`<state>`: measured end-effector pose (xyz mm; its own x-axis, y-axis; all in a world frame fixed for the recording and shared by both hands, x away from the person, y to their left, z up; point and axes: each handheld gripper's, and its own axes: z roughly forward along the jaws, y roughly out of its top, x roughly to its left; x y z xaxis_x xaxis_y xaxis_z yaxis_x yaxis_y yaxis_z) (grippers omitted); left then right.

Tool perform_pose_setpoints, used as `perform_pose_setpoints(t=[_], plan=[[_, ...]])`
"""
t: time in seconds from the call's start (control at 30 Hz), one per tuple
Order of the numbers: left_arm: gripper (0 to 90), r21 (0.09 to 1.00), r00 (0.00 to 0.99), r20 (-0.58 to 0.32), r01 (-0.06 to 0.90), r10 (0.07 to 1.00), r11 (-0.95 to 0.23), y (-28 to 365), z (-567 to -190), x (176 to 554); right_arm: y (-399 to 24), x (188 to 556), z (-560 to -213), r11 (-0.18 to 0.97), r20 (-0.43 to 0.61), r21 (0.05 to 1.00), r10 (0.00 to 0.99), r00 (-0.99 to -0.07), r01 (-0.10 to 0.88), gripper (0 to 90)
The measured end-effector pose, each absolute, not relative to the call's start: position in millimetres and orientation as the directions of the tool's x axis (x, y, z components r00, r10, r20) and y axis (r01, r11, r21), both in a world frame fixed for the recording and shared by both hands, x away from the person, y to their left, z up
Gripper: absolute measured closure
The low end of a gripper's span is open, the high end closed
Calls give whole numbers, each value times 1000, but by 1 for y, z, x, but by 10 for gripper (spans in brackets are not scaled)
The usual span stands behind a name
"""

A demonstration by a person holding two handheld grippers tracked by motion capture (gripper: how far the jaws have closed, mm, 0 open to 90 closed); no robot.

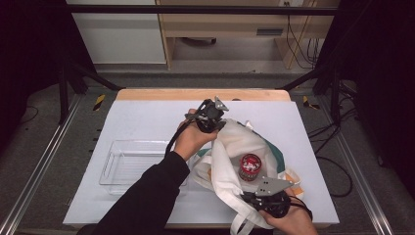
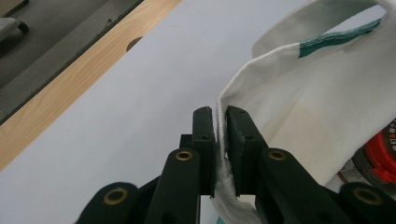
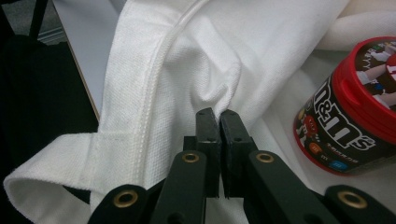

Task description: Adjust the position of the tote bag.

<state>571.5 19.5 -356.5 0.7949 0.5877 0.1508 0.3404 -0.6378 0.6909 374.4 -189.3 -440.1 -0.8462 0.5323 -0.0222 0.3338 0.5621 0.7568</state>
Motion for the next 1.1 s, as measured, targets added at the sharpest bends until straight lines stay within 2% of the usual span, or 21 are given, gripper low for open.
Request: perform_pose_setpoints(t=[1.1], plan=[[818, 657, 800, 135, 369, 585, -657, 24, -385, 572, -187, 374, -444, 580, -15, 744, 509, -861, 331, 879]])
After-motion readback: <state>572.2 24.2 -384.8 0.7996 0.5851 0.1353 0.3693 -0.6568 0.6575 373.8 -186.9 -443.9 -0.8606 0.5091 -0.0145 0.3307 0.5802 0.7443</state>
